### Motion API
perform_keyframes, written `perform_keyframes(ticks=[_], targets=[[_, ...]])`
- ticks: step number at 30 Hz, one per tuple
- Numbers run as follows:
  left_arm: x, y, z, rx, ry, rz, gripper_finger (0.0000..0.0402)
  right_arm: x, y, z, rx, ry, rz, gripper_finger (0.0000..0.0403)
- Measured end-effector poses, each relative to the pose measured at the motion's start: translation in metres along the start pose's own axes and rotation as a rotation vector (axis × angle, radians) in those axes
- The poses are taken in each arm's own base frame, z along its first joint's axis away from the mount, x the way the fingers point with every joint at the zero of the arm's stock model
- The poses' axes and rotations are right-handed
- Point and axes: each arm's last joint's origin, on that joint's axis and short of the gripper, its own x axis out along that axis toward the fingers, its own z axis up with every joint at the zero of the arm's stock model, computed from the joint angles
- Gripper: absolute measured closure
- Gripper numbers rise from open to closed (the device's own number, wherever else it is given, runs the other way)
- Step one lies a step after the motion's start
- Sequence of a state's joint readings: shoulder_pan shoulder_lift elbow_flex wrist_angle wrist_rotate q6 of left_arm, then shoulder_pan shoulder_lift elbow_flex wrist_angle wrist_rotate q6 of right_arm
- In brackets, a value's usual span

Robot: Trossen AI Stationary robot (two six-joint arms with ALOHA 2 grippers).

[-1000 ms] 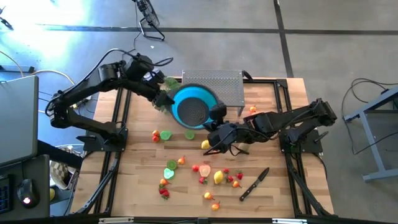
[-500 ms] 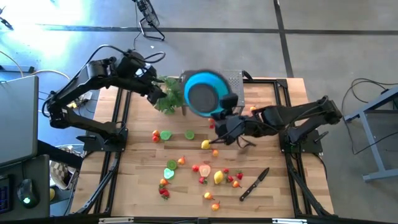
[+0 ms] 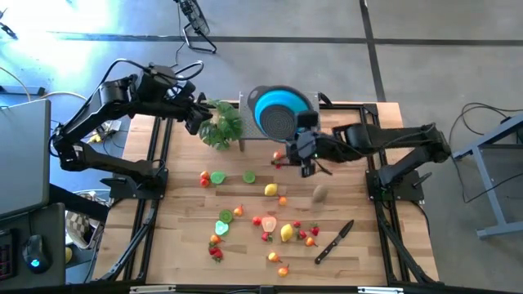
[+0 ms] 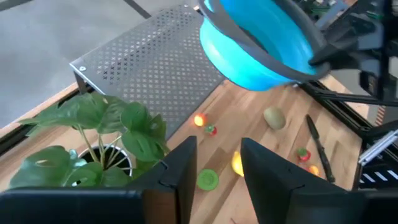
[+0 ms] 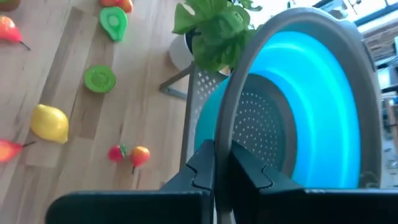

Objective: Pick & Place Fruit
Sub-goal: Put the blue bowl on the shelf

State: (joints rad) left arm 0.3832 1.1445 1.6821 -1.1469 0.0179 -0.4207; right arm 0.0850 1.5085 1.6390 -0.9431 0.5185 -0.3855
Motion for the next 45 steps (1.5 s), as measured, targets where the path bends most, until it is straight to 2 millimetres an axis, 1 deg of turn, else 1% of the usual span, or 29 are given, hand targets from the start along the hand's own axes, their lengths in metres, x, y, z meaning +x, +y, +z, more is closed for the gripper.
perform_keyframes(ticks=[5,13,23,26,30,32,34,38,45], targets=[[-0.004,0.000,-0.001,0.029,-0.017,0.015,0.0311,0.012,-0.019,-0.010,0.047,0.037,0.014,0.0388],[-0.004,-0.014,-0.008,0.107,-0.048,0.077,0.0346,0.026,-0.047,-0.031,0.099,0.101,0.033,0.0388],[-0.007,-0.030,-0.016,0.166,-0.088,0.119,0.0366,0.039,-0.078,-0.055,0.190,0.169,0.013,0.0388],[-0.008,-0.033,-0.018,0.158,-0.097,0.125,0.0367,0.047,-0.078,-0.062,0.205,0.186,0.023,0.0388],[-0.009,-0.036,-0.020,0.146,-0.117,0.145,0.0367,0.069,-0.072,-0.079,0.219,0.232,0.026,0.0388],[-0.009,-0.037,-0.021,0.149,-0.120,0.146,0.0367,0.079,-0.068,-0.085,0.220,0.247,-0.003,0.0388],[-0.009,-0.037,-0.021,0.149,-0.122,0.147,0.0367,0.086,-0.070,-0.087,0.219,0.235,-0.056,0.0388],[-0.009,-0.037,-0.021,0.133,-0.124,0.148,0.0367,0.091,-0.074,-0.091,0.241,0.199,-0.046,0.0388],[-0.009,-0.037,-0.021,0.129,-0.124,0.147,0.0367,0.092,-0.076,-0.093,0.232,0.196,-0.028,0.0388]])
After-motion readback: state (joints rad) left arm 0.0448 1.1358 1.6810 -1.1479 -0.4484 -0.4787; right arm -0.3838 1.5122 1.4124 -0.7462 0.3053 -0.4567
